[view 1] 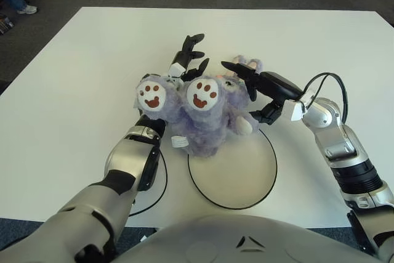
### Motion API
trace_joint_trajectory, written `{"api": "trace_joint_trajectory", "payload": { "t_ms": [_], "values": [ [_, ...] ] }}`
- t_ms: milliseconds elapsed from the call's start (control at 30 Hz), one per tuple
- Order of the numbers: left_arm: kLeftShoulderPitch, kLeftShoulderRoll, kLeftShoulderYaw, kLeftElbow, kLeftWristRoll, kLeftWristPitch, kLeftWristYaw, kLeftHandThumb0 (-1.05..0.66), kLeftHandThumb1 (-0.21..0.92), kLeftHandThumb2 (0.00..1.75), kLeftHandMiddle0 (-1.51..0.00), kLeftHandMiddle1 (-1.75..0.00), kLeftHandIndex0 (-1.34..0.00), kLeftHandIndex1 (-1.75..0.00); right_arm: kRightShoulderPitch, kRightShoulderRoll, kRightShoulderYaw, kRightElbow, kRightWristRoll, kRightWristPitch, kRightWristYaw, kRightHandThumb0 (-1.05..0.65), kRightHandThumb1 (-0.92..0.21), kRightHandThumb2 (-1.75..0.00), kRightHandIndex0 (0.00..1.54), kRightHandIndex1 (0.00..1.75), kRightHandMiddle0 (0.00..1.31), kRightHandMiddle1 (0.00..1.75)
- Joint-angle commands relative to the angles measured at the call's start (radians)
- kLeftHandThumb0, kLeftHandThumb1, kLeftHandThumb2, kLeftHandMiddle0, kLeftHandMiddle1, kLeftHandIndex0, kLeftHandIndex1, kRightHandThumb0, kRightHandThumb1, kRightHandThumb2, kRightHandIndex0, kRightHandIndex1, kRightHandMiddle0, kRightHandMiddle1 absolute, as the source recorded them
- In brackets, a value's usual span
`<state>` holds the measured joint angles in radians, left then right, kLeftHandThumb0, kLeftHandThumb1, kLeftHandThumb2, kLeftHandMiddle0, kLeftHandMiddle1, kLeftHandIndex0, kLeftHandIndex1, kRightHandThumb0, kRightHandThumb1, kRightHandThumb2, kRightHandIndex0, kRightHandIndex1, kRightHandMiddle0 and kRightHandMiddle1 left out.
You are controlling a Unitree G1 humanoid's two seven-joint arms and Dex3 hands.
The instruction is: Put the doll into the plate.
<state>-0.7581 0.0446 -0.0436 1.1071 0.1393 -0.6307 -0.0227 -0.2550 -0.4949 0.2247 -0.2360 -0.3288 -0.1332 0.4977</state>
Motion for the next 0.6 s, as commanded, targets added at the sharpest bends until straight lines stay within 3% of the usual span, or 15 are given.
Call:
{"api": "trace_joint_trajectory", "payload": {
  "t_ms": [0, 333, 567],
  "values": [
    [0.005, 0.003, 0.0, 0.002, 0.003, 0.005, 0.008, -0.58, 0.8, 0.69, -0.16, -1.0, 0.0, -0.81, 0.008, -0.011, 0.001, -0.044, -0.055, 0.04, -0.005, 0.46, -0.33, -1.29, 0.59, 1.75, 0.0, 0.11],
    [0.001, 0.0, 0.01, 0.014, -0.009, -0.006, 0.004, -0.55, 0.77, 0.73, -0.17, -1.03, 0.0, -0.85, 0.025, -0.01, -0.013, -0.117, -0.136, 0.088, -0.024, 0.45, -0.36, -1.25, 0.56, 1.75, 0.0, 0.0],
    [-0.006, 0.003, 0.012, 0.029, -0.01, -0.017, -0.001, -0.55, 0.77, 0.74, -0.2, -1.06, 0.0, -0.9, 0.02, -0.026, -0.032, -0.198, -0.151, 0.18, 0.025, 0.43, -0.4, -1.2, 0.53, 1.75, 0.03, 0.02]
  ]
}}
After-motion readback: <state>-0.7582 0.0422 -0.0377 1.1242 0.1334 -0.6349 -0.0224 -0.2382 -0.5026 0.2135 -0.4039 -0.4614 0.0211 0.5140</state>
